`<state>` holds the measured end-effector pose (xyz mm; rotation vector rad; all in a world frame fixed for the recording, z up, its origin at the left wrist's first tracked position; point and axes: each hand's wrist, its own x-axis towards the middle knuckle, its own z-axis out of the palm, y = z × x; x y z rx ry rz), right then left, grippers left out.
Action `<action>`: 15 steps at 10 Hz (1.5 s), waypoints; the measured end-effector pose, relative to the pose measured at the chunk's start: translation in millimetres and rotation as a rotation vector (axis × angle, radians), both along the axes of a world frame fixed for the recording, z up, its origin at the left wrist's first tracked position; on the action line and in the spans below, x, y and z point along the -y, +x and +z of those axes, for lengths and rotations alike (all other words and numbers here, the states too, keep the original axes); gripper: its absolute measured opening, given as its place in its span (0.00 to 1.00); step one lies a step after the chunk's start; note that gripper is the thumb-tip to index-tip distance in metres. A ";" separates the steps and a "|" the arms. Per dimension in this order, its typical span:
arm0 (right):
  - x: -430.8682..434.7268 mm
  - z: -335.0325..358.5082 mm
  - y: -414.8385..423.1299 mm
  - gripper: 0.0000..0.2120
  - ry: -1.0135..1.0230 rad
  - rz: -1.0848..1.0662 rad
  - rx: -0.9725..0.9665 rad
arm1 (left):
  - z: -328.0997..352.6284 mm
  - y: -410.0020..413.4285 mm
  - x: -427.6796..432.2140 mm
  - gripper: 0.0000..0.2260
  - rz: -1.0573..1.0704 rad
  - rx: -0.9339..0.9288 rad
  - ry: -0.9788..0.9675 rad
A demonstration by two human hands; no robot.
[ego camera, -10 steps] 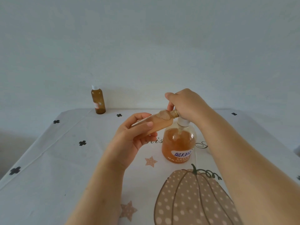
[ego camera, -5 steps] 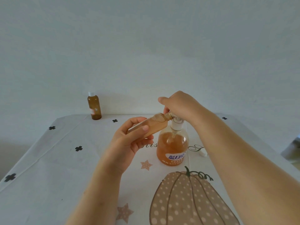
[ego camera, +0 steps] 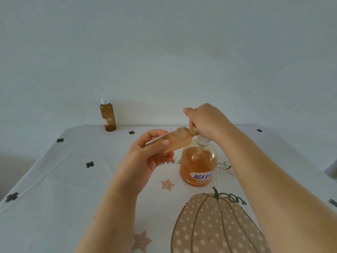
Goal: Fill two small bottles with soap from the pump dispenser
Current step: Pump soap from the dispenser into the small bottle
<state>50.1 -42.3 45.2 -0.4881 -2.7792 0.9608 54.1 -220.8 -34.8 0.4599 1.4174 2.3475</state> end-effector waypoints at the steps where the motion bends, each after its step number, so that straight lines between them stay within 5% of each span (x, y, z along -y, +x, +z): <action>1: -1.2 -3.1 -2.8 0.21 -0.009 -0.007 -0.014 | -1.0 -1.6 -0.3 0.14 0.002 0.001 -0.006; 15: -2.7 -5.3 -7.9 0.23 0.052 -0.029 -0.013 | -3.3 -2.0 -2.0 0.15 -0.056 0.027 0.050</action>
